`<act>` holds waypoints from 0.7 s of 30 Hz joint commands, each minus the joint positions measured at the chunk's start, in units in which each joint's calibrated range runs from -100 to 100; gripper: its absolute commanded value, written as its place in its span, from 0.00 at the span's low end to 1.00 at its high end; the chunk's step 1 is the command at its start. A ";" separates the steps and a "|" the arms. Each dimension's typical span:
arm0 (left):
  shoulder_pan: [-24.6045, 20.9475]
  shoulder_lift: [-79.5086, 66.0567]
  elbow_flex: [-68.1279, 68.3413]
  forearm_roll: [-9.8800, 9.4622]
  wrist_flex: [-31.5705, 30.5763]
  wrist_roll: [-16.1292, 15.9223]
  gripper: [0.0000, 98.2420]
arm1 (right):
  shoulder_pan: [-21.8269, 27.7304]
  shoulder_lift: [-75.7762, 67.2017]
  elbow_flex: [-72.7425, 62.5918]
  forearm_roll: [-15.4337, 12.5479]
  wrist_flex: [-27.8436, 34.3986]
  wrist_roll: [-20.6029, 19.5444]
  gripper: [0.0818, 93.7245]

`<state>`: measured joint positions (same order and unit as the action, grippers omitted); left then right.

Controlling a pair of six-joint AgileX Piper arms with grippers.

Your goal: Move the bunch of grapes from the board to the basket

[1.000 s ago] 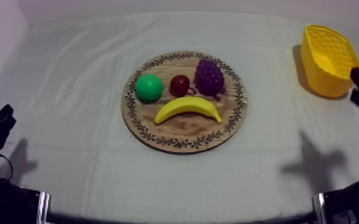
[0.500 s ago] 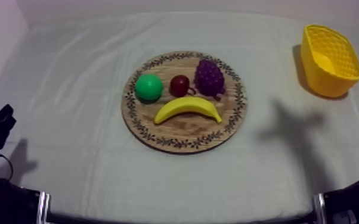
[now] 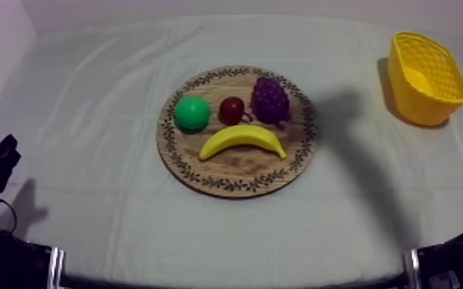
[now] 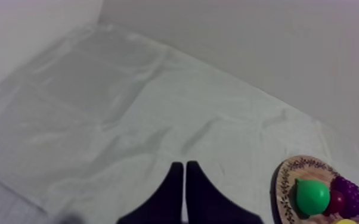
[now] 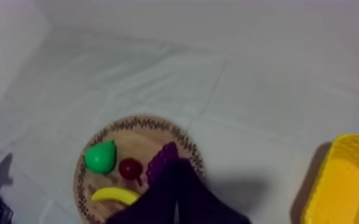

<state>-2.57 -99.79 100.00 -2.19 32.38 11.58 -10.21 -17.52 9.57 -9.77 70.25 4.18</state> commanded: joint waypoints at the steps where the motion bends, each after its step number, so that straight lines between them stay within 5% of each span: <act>1: 0.00 0.05 0.00 -0.03 0.03 0.01 0.00 | -0.76 5.00 -0.61 0.74 1.08 -0.76 0.00; 15: 0.00 0.05 0.00 -0.03 0.03 -0.02 0.00 | -7.98 14.57 -1.40 7.19 0.94 -9.62 0.01; 21: 0.00 0.05 0.00 -0.03 0.03 -0.02 0.00 | -9.02 16.18 -1.50 7.54 0.71 -11.19 0.04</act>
<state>-2.57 -99.79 100.00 -2.19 32.38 11.57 -19.20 -1.49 8.11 -2.30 71.05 -6.78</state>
